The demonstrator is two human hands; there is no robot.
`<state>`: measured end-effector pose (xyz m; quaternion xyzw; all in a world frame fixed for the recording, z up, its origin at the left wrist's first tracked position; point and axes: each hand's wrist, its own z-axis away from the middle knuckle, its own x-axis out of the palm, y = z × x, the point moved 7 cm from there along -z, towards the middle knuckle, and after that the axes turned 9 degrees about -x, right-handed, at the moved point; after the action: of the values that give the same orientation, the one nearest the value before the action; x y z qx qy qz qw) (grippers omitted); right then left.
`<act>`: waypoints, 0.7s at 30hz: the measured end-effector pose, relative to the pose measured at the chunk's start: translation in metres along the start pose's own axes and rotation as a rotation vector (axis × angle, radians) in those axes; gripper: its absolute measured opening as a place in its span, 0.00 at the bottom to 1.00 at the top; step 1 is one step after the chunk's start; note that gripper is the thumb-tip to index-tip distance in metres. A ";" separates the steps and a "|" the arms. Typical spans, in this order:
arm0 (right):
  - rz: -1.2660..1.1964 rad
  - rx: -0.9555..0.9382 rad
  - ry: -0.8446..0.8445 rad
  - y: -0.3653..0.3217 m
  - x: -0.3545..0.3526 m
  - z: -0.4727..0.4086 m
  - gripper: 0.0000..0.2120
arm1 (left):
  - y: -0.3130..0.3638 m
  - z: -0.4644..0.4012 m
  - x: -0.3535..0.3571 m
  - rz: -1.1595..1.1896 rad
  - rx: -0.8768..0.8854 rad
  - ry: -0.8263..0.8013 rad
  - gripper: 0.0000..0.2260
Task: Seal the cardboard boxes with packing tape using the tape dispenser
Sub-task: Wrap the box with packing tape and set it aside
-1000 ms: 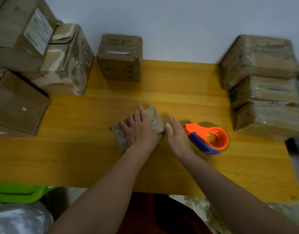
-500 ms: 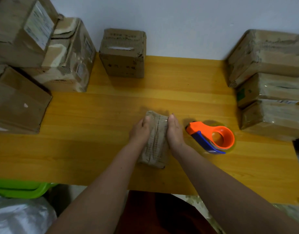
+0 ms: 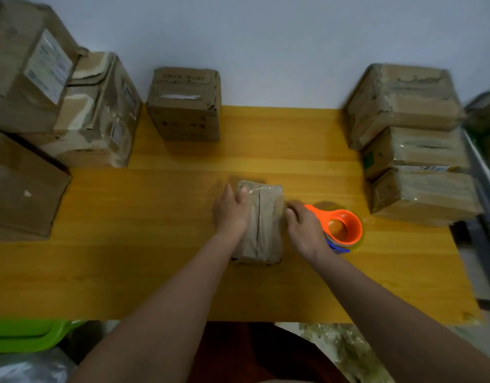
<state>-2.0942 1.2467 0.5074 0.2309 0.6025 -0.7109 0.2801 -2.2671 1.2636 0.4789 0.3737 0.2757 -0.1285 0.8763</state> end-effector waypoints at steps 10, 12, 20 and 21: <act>0.569 0.056 0.053 0.065 -0.038 0.032 0.25 | -0.023 0.120 0.022 -0.794 0.903 0.140 0.34; 0.629 0.087 0.021 0.071 -0.040 0.030 0.26 | -0.022 0.117 0.020 -0.755 0.923 0.176 0.30; 0.207 0.072 0.042 0.079 -0.075 0.034 0.13 | 0.003 0.068 0.025 -0.816 0.701 0.124 0.26; 0.152 0.049 0.052 0.077 -0.080 0.037 0.13 | 0.009 0.066 0.026 -0.802 0.676 0.108 0.27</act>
<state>-1.9830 1.2111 0.5112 0.3012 0.5728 -0.6957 0.3118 -2.2168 1.2212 0.5067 0.5068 0.3848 -0.5161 0.5734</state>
